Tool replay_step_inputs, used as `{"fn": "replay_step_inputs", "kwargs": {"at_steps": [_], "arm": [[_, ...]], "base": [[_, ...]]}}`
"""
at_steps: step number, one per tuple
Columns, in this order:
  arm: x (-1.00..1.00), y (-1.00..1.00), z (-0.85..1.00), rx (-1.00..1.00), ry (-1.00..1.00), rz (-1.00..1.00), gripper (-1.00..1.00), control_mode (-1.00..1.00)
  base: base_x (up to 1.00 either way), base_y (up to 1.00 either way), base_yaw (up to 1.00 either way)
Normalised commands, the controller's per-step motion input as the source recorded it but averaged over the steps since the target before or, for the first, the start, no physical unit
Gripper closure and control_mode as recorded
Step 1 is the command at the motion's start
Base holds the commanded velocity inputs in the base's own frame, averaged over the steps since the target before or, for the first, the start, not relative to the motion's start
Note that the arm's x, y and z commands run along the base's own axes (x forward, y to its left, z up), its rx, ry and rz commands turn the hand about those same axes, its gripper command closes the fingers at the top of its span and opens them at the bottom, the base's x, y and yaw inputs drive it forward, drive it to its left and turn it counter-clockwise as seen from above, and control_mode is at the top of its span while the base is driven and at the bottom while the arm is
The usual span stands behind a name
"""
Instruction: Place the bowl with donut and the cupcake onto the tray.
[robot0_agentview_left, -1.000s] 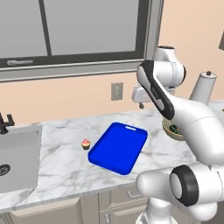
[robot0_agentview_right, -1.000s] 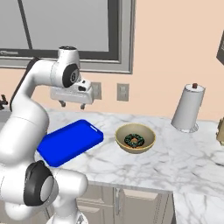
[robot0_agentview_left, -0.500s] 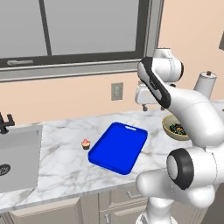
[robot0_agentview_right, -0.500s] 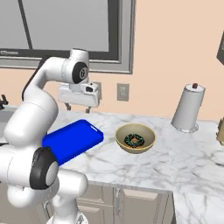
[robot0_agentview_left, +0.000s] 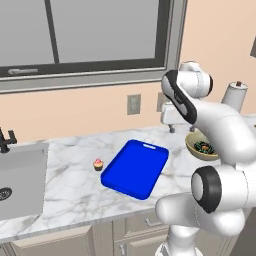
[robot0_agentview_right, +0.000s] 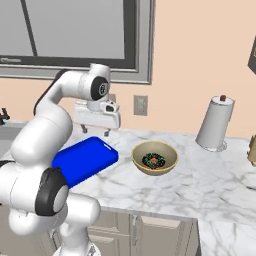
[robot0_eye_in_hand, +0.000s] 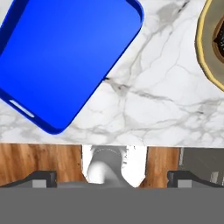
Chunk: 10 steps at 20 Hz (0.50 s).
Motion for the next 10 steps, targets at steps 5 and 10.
{"fn": "replay_step_inputs", "kwargs": {"at_steps": [5, 10], "arm": [[-0.01, -0.42, -0.27, 0.0, 0.04, 0.0, -1.0, -1.0], [0.01, -0.35, -0.35, 0.0, 0.0, 0.0, -1.0, -1.0]], "base": [[0.0, 0.0, 0.0], [0.0, 0.0, 0.0]]}}
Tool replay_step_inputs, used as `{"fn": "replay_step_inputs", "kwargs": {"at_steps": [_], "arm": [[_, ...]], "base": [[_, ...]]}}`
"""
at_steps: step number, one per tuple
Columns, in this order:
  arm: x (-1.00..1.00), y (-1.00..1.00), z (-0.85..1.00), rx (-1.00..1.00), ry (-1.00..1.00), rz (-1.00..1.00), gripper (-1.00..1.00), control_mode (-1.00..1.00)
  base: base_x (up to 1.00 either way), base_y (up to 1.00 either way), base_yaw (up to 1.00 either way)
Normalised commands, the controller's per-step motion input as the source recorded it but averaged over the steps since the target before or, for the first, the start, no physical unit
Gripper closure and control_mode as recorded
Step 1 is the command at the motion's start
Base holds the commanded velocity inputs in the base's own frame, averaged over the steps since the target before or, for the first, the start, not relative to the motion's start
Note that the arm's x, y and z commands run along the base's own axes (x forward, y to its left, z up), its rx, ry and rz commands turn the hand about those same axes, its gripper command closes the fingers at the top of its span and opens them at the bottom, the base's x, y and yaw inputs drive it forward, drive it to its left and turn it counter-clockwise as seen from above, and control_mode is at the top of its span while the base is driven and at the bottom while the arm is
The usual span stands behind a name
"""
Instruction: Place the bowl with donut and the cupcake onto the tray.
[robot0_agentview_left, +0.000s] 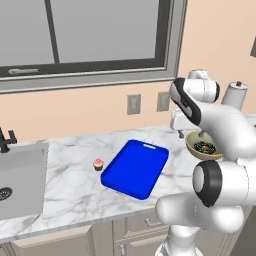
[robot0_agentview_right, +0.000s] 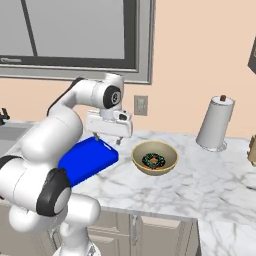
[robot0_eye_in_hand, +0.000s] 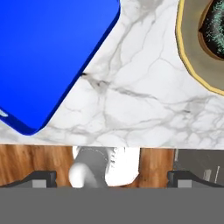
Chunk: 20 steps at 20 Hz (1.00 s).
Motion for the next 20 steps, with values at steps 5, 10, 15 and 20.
{"fn": "replay_step_inputs", "kwargs": {"at_steps": [5, 10, 15, 20], "arm": [[0.01, -0.31, -0.31, 0.0, -0.07, 0.05, -1.0, -1.0], [0.01, -0.23, -0.25, 0.0, -0.13, 0.06, -1.0, -1.0], [0.08, -0.23, -0.22, 0.0, -0.08, 0.05, -1.0, -1.0], [0.31, -0.22, -0.17, 0.0, -0.01, 0.02, -1.0, -1.0]], "base": [[0.0, 0.0, 0.0], [0.0, 0.0, 0.0], [0.0, 0.0, 0.0], [0.0, 0.0, 0.0]]}}
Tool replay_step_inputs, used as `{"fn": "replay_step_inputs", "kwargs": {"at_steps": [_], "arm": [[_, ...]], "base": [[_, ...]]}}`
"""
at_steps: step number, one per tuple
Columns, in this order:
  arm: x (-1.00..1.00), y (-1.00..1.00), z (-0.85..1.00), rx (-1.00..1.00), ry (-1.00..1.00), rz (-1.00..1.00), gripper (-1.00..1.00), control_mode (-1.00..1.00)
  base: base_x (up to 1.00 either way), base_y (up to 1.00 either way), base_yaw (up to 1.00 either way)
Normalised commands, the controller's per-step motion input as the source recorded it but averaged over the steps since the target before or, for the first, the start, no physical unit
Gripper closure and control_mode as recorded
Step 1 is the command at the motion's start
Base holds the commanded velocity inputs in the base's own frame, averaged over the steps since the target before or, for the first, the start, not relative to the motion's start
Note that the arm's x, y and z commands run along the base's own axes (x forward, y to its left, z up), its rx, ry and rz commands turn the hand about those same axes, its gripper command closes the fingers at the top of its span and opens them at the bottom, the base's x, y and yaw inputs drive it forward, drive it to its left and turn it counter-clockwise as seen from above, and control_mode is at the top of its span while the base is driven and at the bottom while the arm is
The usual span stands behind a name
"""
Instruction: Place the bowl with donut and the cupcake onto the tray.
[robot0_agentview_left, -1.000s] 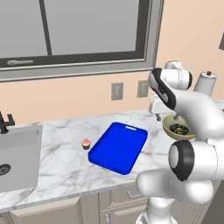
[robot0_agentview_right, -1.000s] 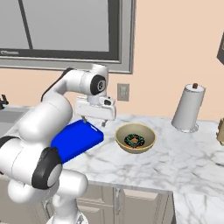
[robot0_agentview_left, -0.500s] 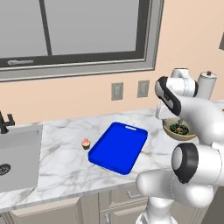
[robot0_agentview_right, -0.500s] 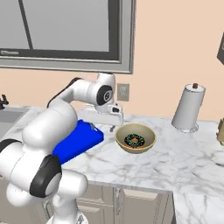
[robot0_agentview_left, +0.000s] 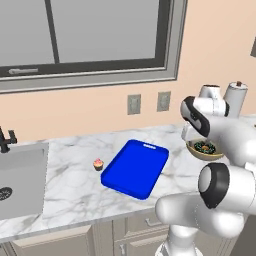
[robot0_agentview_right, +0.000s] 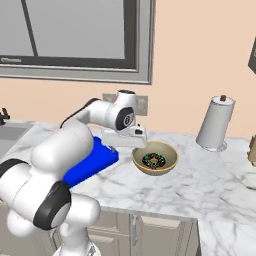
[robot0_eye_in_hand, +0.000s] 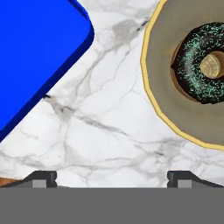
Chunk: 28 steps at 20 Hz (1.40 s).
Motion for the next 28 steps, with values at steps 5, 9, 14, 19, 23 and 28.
{"fn": "replay_step_inputs", "kwargs": {"at_steps": [5, 9, 14, 19, 23, 28], "arm": [[0.43, -0.2, -0.14, 0.0, 0.0, 0.02, -1.0, -1.0], [0.37, -0.11, -0.23, 0.0, 0.0, 0.04, -1.0, -1.0], [0.29, 0.0, -0.3, 0.0, 0.0, 0.04, -1.0, -1.0], [0.31, 0.0, -0.24, 0.0, 0.0, 0.03, -1.0, -1.0], [0.3, -0.05, -0.23, 0.0, 0.0, 0.03, -1.0, -1.0], [0.21, -0.15, -0.21, 0.0, 0.0, 0.04, -1.0, -1.0]], "base": [[0.0, 0.0, 0.0], [0.0, 0.0, 0.0], [0.0, 0.0, 0.0], [0.0, 0.0, 0.0], [0.0, 0.0, 0.0], [0.0, 0.0, 0.0]]}}
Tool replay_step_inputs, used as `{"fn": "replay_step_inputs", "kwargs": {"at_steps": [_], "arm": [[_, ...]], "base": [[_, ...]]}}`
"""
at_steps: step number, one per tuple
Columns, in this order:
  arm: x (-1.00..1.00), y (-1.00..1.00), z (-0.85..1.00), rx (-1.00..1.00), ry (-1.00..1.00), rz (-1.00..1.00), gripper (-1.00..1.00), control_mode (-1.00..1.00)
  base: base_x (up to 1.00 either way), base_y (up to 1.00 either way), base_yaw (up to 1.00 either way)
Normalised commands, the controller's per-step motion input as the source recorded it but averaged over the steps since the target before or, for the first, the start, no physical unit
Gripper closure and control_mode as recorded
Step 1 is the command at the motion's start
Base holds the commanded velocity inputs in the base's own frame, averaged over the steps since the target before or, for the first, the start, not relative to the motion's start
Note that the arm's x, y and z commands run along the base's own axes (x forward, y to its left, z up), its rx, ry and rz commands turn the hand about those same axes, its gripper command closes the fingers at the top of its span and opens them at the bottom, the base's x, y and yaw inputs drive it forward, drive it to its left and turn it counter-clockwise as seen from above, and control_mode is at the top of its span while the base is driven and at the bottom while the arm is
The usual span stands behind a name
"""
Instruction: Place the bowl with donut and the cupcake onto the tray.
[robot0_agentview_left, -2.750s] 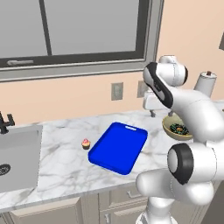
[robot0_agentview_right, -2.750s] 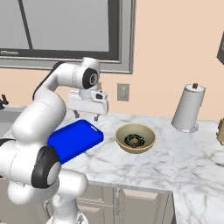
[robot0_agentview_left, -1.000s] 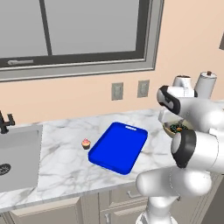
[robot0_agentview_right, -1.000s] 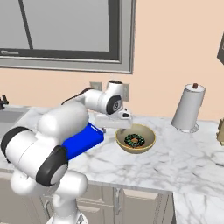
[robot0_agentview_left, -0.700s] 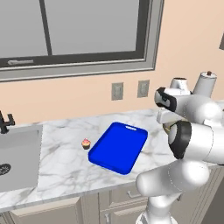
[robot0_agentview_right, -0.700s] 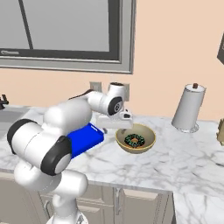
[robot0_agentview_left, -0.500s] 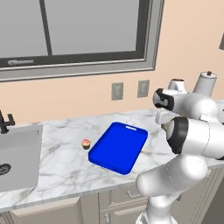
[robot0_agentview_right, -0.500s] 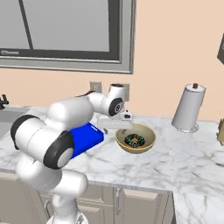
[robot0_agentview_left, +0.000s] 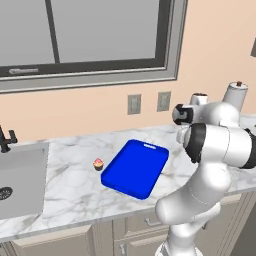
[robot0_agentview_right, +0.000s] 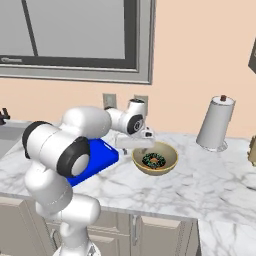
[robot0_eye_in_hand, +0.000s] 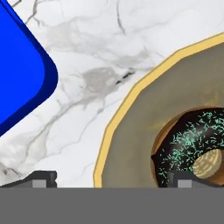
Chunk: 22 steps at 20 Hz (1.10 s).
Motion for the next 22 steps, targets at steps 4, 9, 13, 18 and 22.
{"fn": "replay_step_inputs", "kwargs": {"at_steps": [4, 9, 13, 18, 22], "arm": [[0.12, -0.11, -0.21, 0.0, 0.0, 0.03, -1.0, -1.0], [0.09, 0.0, -0.22, 0.0, 0.0, 0.0, -1.0, -1.0], [0.07, 0.0, -0.21, 0.0, 0.0, 0.0, -1.0, -1.0], [0.02, 0.0, -0.22, 0.0, 0.0, 0.0, -1.0, -1.0], [0.0, 0.0, -0.14, 0.0, 0.0, 0.0, -1.0, -1.0]], "base": [[0.0, 0.0, 0.0], [0.0, 0.0, 0.0], [0.0, 0.0, 0.0], [0.0, 0.0, 0.0], [0.0, 0.0, 0.0]]}}
